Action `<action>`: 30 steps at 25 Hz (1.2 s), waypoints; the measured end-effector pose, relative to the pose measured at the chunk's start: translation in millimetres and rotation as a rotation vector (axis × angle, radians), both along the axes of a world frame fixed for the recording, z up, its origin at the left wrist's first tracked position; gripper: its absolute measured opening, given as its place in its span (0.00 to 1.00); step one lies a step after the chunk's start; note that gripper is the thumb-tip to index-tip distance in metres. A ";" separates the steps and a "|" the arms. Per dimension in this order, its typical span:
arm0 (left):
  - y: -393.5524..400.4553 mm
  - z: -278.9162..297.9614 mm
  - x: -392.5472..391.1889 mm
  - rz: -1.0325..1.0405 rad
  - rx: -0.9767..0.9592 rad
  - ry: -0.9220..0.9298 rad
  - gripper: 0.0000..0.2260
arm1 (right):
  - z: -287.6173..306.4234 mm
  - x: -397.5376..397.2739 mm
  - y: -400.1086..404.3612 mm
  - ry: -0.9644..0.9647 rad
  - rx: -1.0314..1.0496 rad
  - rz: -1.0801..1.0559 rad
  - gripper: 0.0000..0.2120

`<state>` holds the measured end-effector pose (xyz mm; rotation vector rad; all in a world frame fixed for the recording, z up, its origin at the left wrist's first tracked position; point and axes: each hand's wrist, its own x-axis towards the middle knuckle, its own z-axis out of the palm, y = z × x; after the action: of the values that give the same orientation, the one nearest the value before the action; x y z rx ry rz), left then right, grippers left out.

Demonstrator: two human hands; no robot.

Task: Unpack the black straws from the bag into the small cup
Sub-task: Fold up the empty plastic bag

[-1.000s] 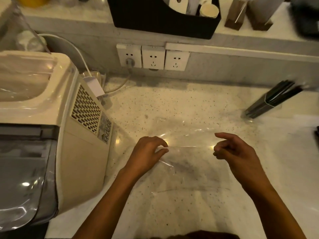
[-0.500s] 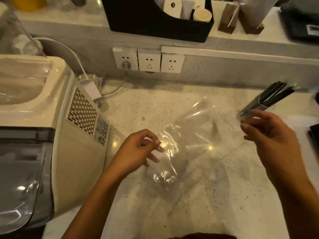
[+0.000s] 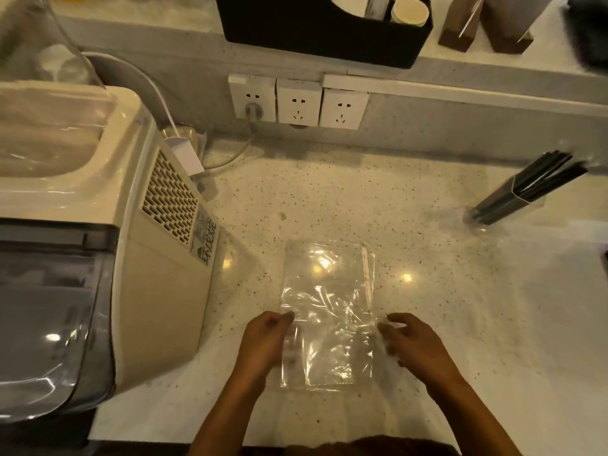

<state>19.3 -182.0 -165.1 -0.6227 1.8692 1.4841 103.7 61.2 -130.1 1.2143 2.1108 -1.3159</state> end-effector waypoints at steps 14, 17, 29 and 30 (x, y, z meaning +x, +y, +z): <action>-13.7 -2.0 -7.4 -0.058 0.360 -0.219 0.10 | -13.6 -4.3 -2.5 0.037 -0.001 -0.047 0.12; -23.0 0.2 -1.7 -0.018 0.442 -0.253 0.15 | -12.7 -4.7 -3.1 0.063 -0.227 -0.151 0.19; -39.1 2.7 15.8 -0.210 0.216 -0.129 0.10 | -16.6 -4.8 -12.3 0.115 -0.317 0.045 0.08; -39.1 5.2 14.3 -0.237 0.181 -0.090 0.10 | -15.9 -4.2 -10.5 0.122 -0.294 0.060 0.08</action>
<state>33.7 -221.1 -160.0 -0.3626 1.6552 1.4242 99.4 50.6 -146.1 0.9634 1.9279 -1.6404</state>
